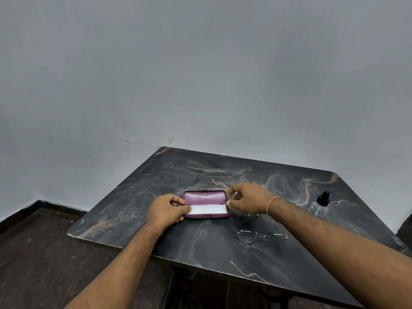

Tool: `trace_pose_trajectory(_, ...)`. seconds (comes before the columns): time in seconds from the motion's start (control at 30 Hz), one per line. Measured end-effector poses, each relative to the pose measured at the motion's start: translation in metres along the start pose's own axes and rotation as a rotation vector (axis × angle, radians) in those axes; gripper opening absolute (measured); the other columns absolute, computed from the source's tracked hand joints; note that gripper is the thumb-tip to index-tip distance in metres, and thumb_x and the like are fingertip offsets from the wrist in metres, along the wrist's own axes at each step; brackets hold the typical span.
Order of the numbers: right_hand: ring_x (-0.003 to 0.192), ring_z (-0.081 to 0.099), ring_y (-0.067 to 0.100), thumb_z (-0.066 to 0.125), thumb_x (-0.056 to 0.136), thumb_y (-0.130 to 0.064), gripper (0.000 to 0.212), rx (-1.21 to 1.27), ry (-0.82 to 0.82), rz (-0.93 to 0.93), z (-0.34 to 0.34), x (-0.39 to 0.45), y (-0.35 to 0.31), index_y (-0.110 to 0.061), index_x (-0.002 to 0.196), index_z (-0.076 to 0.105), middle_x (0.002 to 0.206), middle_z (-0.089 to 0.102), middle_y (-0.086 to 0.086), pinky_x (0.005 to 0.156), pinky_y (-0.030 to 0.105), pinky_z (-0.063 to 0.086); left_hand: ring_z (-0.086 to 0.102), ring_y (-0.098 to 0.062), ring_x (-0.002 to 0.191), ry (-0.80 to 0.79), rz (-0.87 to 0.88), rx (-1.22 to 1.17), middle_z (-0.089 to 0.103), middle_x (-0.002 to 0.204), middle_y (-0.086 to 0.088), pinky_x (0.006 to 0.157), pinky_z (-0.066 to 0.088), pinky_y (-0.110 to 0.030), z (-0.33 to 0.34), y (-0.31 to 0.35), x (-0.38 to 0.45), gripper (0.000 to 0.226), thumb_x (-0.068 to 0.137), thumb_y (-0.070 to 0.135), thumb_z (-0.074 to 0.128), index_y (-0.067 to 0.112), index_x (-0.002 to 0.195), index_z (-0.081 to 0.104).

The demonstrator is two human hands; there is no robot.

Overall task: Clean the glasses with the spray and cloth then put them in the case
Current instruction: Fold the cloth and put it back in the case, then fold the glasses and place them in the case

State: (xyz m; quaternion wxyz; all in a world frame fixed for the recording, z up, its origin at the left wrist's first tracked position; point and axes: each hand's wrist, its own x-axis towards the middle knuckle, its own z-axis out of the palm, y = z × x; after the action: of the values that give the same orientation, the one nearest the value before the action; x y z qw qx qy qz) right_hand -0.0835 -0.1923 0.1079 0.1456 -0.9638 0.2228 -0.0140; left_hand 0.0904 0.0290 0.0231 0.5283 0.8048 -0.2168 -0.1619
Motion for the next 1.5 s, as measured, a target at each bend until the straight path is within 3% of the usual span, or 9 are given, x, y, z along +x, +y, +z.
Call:
trace_pose_trajectory(0.3,0.079,0.068,0.001,0.07,0.097,-0.035,0.008,0.336,0.617,0.087,0.006,-0.098,0.061,-0.032,0.1,0.077,0.089,0.075,-0.018,0.073,0.025,0.056,0.07,-0.013,0.051,0.132,0.031,0.102,0.08,0.066,0.002,0.056,0.054,-0.027,0.005,0.009,-0.013,0.031,0.086,0.054,0.084,0.023,0.084,0.079)
trace_pose_trajectory(0.43,0.079,0.067,0.004,0.076,0.096,-0.027,0.008,0.56,0.77,0.173,0.039,-0.134,0.083,-0.034,0.099,0.077,0.088,0.075,-0.013,0.071,0.024,0.056,0.074,-0.015,0.083,0.262,0.115,0.128,0.078,0.093,0.009,0.075,0.058,-0.036,0.008,0.01,-0.022,0.024,0.089,0.054,0.08,0.03,0.09,0.078)
trace_pose_trajectory(0.6,0.074,0.067,-0.002,0.076,0.095,-0.034,0.01,0.664,0.746,0.324,0.067,-0.145,0.096,-0.034,0.085,0.079,0.077,0.074,-0.024,0.073,0.031,0.055,0.066,-0.007,0.083,0.351,0.374,0.022,0.073,0.094,0.009,0.079,0.053,-0.032,0.019,0.01,-0.05,0.007,0.094,0.028,0.083,0.031,0.095,0.077)
trace_pose_trajectory(0.77,0.073,0.068,-0.003,0.075,0.094,-0.035,0.019,0.642,0.735,0.328,0.067,-0.146,0.097,-0.029,0.077,0.081,0.072,0.075,-0.022,0.065,0.011,0.045,0.064,-0.006,0.068,-0.065,0.49,0.013,0.081,0.085,0.007,0.067,0.05,-0.027,0.057,0.014,-0.076,0.004,0.097,0.034,0.079,0.032,0.093,0.081)
trace_pose_trajectory(0.87,0.072,0.071,-0.002,0.077,0.092,-0.038,0.019,0.634,0.661,0.33,0.065,-0.147,0.095,-0.029,0.076,0.083,0.07,0.077,-0.019,0.069,0.003,0.041,0.073,0.005,0.077,-0.171,0.419,0.186,0.082,0.087,0.019,0.076,0.056,-0.02,0.079,0.023,-0.081,0.011,0.1,0.038,0.077,0.034,0.09,0.082)
trace_pose_trajectory(0.93,0.066,0.069,-0.003,0.078,0.091,-0.04,0.022,0.608,0.614,0.334,0.063,-0.148,0.093,-0.028,0.074,0.083,0.067,0.076,-0.019,0.069,-0.003,0.037,0.067,0.003,0.063,-0.17,0.321,0.241,0.082,0.078,0.009,0.069,0.055,-0.024,0.088,0.031,-0.078,0.028,0.101,0.043,0.074,0.029,0.078,0.081)
trace_pose_trajectory(1.07,0.061,0.068,-0.003,0.079,0.089,-0.042,0.027,0.634,0.585,0.338,0.063,-0.147,0.093,-0.029,0.066,0.081,0.063,0.075,-0.019,0.065,0.017,0.046,0.045,-0.011,0.042,-0.213,0.154,0.162,0.078,0.076,-0.01,0.043,0.034,-0.02,0.093,0.044,-0.071,0.041,0.099,0.047,0.076,0.011,0.079,0.082)
trace_pose_trajectory(1.23,0.065,0.07,-0.004,0.08,0.089,-0.04,0.024,0.67,0.555,0.32,0.061,-0.149,0.091,-0.029,0.068,0.082,0.067,0.076,-0.019,0.068,0.018,0.049,0.041,-0.01,0.039,-0.294,0.084,0.101,0.07,0.068,0.007,0.04,0.027,-0.018,0.104,0.055,-0.071,0.035,0.096,0.039,0.082,0.006,0.084,0.082)
trace_pose_trajectory(1.5,0.076,0.075,0.002,0.083,0.088,-0.033,0.013,0.767,0.57,0.247,0.064,-0.148,0.095,-0.027,0.076,0.085,0.074,0.08,-0.014,0.079,0.025,0.058,0.051,-0.014,0.051,-0.209,0.14,-0.042,0.067,0.063,-0.003,0.044,0.034,-0.019,0.107,0.047,-0.074,0.018,0.092,0.033,0.086,0.02,0.08,0.087)
